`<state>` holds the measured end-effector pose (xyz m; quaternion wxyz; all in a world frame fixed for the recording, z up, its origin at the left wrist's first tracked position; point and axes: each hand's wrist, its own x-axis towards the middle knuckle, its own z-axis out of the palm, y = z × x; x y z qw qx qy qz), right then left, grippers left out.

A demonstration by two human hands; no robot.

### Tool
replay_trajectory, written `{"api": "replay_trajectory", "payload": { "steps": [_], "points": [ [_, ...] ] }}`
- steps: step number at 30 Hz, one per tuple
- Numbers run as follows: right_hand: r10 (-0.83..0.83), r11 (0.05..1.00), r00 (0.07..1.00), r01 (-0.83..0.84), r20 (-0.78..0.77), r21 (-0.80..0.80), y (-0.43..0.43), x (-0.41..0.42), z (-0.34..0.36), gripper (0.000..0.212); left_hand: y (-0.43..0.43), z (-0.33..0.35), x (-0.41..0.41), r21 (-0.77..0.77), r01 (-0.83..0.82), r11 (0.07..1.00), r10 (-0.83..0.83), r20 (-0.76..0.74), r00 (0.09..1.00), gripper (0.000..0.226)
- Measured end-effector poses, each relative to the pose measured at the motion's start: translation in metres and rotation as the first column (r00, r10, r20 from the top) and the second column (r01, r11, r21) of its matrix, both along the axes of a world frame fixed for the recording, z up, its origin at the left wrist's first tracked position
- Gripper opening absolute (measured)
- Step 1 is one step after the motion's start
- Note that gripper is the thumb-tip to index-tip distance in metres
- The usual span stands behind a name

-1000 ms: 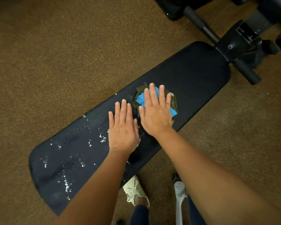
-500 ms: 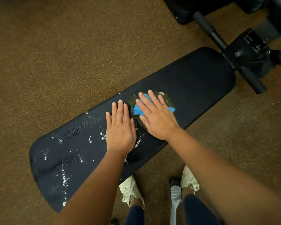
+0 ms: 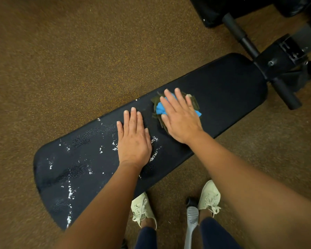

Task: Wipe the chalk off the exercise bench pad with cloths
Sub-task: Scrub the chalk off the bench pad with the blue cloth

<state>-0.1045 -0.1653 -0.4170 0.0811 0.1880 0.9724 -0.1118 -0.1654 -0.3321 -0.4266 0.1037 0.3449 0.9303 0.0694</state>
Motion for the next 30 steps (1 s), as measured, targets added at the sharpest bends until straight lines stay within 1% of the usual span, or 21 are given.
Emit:
{"api": "replay_trajectory", "payload": {
  "steps": [2,3,4,6,8,9,10,12,14,15,16,19,20,21,23,24,25,26,27,29,30],
  "points": [
    [-0.139,0.99,0.99,0.139,0.002,-0.004,-0.011,-0.02,0.001,0.056,0.001,-0.001,0.0,-0.01,-0.002,1.0,0.002,-0.003,1.0,0.059],
    [-0.152,0.988,0.988,0.152,-0.005,-0.012,-0.018,-0.028,0.001,0.056,0.001,-0.001,0.001,-0.013,-0.004,1.0,0.004,-0.004,1.0,0.059],
    [-0.12,0.993,0.993,0.119,-0.013,-0.022,-0.023,-0.032,0.001,0.055,0.001,-0.001,0.001,-0.015,-0.007,1.0,0.007,-0.004,1.0,0.059],
    [0.036,0.998,0.999,-0.037,-0.035,-0.041,-0.023,-0.024,0.0,0.053,0.001,-0.001,0.001,-0.017,-0.015,1.0,0.015,-0.003,1.0,0.06],
    [0.191,0.979,0.979,-0.195,-0.066,-0.052,-0.009,-0.009,0.002,0.051,0.0,0.0,0.0,-0.011,-0.026,1.0,0.026,0.0,1.0,0.06],
    [0.223,0.973,0.972,-0.227,-0.069,-0.046,-0.001,-0.004,0.001,0.051,0.0,0.0,0.0,-0.006,-0.028,1.0,0.028,0.002,1.0,0.06],
    [0.212,0.976,0.975,-0.214,-0.066,-0.036,0.006,-0.004,0.0,0.051,0.0,0.001,0.0,-0.003,-0.029,1.0,0.029,0.003,1.0,0.06],
    [0.074,0.997,0.996,-0.075,-0.052,-0.03,0.005,-0.013,-0.001,0.053,0.001,0.0,0.0,-0.003,-0.035,0.999,0.035,0.004,0.999,0.061],
    [-0.078,0.997,0.996,0.077,-0.044,-0.03,-0.012,-0.028,0.0,0.055,0.001,-0.002,0.0,-0.009,-0.046,0.999,0.046,0.003,0.999,0.061],
    [-0.092,0.995,0.995,0.091,-0.043,-0.036,-0.02,-0.032,-0.001,0.055,0.001,-0.002,0.0,-0.011,-0.051,0.999,0.051,-0.001,0.999,0.06],
    [-0.056,0.998,0.998,0.054,-0.041,-0.043,-0.025,-0.032,-0.001,0.055,0.001,-0.002,0.0,-0.01,-0.056,0.998,0.056,-0.005,0.998,0.06],
    [0.201,0.977,0.977,-0.205,-0.064,-0.052,-0.012,-0.013,0.001,0.054,0.001,-0.002,0.0,0.005,-0.076,0.997,0.076,-0.002,0.997,0.06],
    [0.226,0.972,0.971,-0.23,-0.076,-0.051,-0.003,-0.009,0.001,0.054,0.001,-0.002,0.0,0.009,-0.085,0.996,0.085,-0.001,0.996,0.06],
    [0.189,0.98,0.979,-0.193,-0.078,-0.044,0.004,-0.01,0.0,0.055,0.001,-0.002,0.0,0.008,-0.092,0.996,0.092,-0.002,0.996,0.06],
    [0.01,1.0,0.999,-0.011,-0.041,-0.018,0.008,-0.022,-0.002,0.058,0.001,-0.003,0.001,-0.001,-0.098,0.995,0.098,-0.005,0.995,0.06],
    [-0.051,0.999,0.998,0.051,-0.031,-0.008,0.002,-0.031,-0.002,0.059,0.001,-0.003,0.001,-0.003,-0.102,0.995,0.102,-0.005,0.995,0.06],
    [-0.056,0.998,0.998,0.056,-0.033,-0.008,-0.006,-0.039,-0.003,0.059,0.001,-0.004,0.001,-0.001,-0.105,0.994,0.105,-0.005,0.994,0.06],
    [-0.006,1.0,0.999,0.005,-0.042,-0.023,-0.014,-0.044,-0.002,0.058,0.001,-0.004,0.001,0.003,-0.108,0.994,0.108,-0.008,0.994,0.059],
    [0.083,0.996,0.995,-0.085,-0.053,-0.038,-0.019,-0.044,-0.003,0.057,0.001,-0.004,0.001,0.011,-0.111,0.994,0.112,-0.011,0.994,0.059],
    [0.265,0.961,0.961,-0.269,-0.075,-0.064,-0.015,-0.032,-0.001,0.054,0.0,-0.004,0.001,0.023,-0.13,0.991,0.13,-0.008,0.991,0.058],
    [0.312,0.945,0.946,-0.319,-0.089,-0.074,-0.009,-0.025,0.0,0.053,0.0,-0.004,0.001,0.025,-0.142,0.99,0.142,-0.005,0.99,0.057]
  ]
}}
